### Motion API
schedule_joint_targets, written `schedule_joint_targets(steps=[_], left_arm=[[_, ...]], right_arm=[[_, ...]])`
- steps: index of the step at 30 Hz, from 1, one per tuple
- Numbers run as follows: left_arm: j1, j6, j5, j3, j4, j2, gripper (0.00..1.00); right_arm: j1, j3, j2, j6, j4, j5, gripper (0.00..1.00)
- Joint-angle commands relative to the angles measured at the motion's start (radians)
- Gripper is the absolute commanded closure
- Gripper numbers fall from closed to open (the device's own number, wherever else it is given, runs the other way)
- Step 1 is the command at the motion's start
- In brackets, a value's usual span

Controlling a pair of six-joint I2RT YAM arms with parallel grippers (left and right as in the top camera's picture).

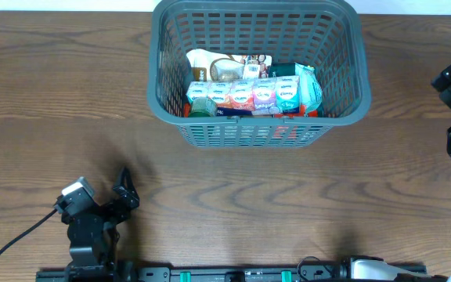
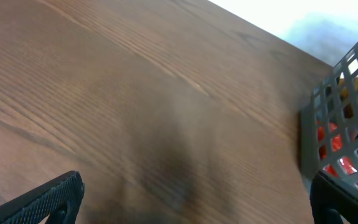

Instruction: Pack container

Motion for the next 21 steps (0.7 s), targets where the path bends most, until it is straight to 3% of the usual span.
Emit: schedule_joint_targets(steps=[1,10,15,21], left_arm=[[0.006,0.014,0.011,-0.027,0.008,-0.009,0.01],[0.006,0.188,0.052,-0.055,0.075,-0.009,0.01],[0.006,0.42,0.126,-0.074,0.182,-0.009,0.01],[0.006,0.526,0.127,-0.084,0.225,-0.009,0.01]], right_arm=[[-0.008,0.0,-0.003,0.013,-0.002,0.008,0.01],[-0.008,0.0,-0.003,0.013,-0.002,0.007,0.01],[-0.008,0.0,-0.003,0.013,-0.002,0.007,0.01],[-0.008,0.0,-0.003,0.013,-0.002,0.007,0.01]])
